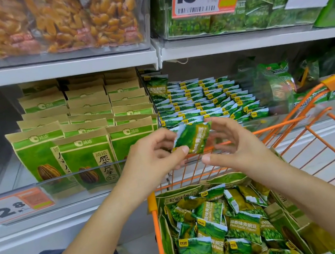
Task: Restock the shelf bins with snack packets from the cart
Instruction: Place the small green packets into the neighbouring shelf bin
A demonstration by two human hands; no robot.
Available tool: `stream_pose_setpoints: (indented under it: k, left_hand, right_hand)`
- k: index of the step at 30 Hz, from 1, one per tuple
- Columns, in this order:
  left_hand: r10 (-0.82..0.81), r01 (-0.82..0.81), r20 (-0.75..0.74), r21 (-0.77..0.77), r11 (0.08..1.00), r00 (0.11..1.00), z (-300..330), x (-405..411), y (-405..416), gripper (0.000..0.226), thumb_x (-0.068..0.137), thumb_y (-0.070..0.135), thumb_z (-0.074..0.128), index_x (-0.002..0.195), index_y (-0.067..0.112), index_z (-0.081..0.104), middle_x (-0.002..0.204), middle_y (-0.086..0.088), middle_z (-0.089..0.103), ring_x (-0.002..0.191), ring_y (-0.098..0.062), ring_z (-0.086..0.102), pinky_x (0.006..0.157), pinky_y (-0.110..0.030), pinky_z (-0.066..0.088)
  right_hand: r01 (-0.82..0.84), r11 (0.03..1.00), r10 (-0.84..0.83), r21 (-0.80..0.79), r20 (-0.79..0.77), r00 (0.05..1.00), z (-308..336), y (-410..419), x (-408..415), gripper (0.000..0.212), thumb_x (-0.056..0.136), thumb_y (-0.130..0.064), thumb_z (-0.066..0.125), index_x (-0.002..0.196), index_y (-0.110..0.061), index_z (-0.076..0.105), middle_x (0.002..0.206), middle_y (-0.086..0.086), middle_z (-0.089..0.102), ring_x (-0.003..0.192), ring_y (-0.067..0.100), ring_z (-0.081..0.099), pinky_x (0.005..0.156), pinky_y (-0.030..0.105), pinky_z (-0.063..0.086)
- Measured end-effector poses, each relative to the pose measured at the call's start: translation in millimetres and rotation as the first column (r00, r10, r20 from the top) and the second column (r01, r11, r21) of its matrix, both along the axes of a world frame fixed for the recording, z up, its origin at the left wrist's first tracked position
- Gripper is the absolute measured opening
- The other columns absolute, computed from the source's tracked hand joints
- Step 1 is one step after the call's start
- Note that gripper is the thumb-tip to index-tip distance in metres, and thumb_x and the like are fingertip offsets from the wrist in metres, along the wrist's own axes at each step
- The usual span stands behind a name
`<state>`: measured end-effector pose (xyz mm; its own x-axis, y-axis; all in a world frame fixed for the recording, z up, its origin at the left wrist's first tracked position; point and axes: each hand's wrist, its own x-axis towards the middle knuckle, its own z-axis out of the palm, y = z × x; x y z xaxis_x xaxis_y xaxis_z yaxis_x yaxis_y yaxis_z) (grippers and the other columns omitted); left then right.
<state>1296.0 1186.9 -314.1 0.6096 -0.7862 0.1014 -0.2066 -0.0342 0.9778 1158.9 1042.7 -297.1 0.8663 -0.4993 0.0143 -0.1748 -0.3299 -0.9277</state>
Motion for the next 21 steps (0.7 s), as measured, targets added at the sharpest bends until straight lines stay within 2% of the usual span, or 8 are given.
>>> stream_pose_setpoints:
  k: [2,5,7,8,9,12,15,21]
  left_hand:
    - [0.064,-0.072,0.273,0.019,0.997,0.960,-3.7,2.8,1.6,0.015,0.083,0.015,0.073,0.086,0.028,0.067,0.082,0.008,0.066,0.067,-0.012,0.068,0.068,-0.030,0.057]
    - [0.152,-0.118,0.540,-0.098,0.988,0.828,-3.3,5.9,2.2,0.007,0.087,0.016,0.069,0.093,0.017,0.073,0.085,0.008,0.065,0.074,-0.009,0.062,0.065,-0.027,0.055]
    - [0.234,-0.204,0.831,-0.149,0.968,0.504,-2.9,15.2,3.0,0.013,0.090,0.018,0.063,0.098,0.012,0.072,0.091,0.002,0.067,0.084,-0.014,0.060,0.069,-0.031,0.053]
    - [0.259,-0.244,0.913,-0.185,0.952,0.316,-4.0,21.1,4.5,0.015,0.090,0.016,0.061,0.100,0.011,0.072,0.095,-0.001,0.069,0.092,-0.020,0.059,0.073,-0.034,0.051]
    - [0.270,-0.271,0.940,-0.210,0.939,0.207,-5.6,26.8,5.6,0.017,0.089,0.014,0.061,0.102,0.010,0.071,0.100,-0.004,0.069,0.100,-0.025,0.057,0.081,-0.037,0.048]
    - [0.271,-0.334,0.938,-0.190,0.923,0.216,-7.2,35.3,7.1,0.026,0.088,0.015,0.060,0.111,0.009,0.068,0.117,-0.010,0.064,0.121,-0.032,0.049,0.101,-0.045,0.036]
    - [0.212,-0.340,0.947,-0.122,0.932,0.242,-9.8,36.8,6.0,0.031,0.088,0.019,0.058,0.117,0.010,0.066,0.119,-0.010,0.062,0.121,-0.032,0.051,0.104,-0.045,0.035]
    - [0.143,-0.352,0.966,-0.060,0.934,0.216,-10.1,39.9,-1.0,0.037,0.087,0.022,0.059,0.122,0.011,0.062,0.119,-0.008,0.063,0.116,-0.031,0.054,0.102,-0.043,0.033]
  right_hand:
    - [-0.102,0.984,0.104,-0.146,0.003,0.995,7.4,-2.4,6.9,0.048,0.071,-0.031,0.077,0.116,-0.034,0.060,0.111,-0.025,0.062,0.103,-0.008,0.057,0.085,0.011,0.046]
    - [-0.141,0.840,0.084,-0.524,-0.131,0.988,13.0,-6.4,26.8,0.020,0.082,-0.027,0.073,0.091,-0.040,0.060,0.080,-0.021,0.063,0.074,-0.006,0.057,0.068,0.012,0.041]
    - [-0.099,0.863,0.059,-0.495,-0.096,0.994,12.2,-14.2,44.5,0.017,0.085,-0.023,0.071,0.081,-0.035,0.061,0.075,-0.011,0.064,0.067,0.003,0.056,0.066,0.025,0.045]
    - [-0.064,0.910,0.045,-0.409,-0.055,0.997,11.0,-18.4,53.8,0.018,0.086,-0.019,0.070,0.076,-0.029,0.059,0.070,-0.008,0.062,0.064,0.007,0.055,0.065,0.026,0.044]
    - [-0.017,0.947,0.012,-0.321,-0.017,1.000,9.4,-25.0,63.9,0.022,0.087,-0.017,0.068,0.072,-0.024,0.055,0.064,-0.009,0.056,0.062,0.006,0.051,0.063,0.022,0.042]
    - [0.128,0.991,-0.127,-0.029,0.023,0.992,4.4,-49.6,99.3,0.013,0.091,-0.016,0.064,0.085,-0.015,0.053,0.074,-0.008,0.053,0.071,0.006,0.054,0.054,0.012,0.044]
    - [0.269,0.941,-0.286,0.204,0.061,0.956,-3.0,-76.8,142.5,0.021,0.090,-0.011,0.065,0.105,-0.011,0.049,0.099,0.003,0.054,0.078,0.009,0.057,0.055,0.015,0.048]
    - [0.275,0.930,-0.303,0.242,0.084,0.949,-11.4,-95.9,213.2,0.038,0.089,-0.001,0.063,0.126,0.002,0.050,0.093,0.004,0.056,0.085,0.017,0.057,0.060,0.020,0.054]
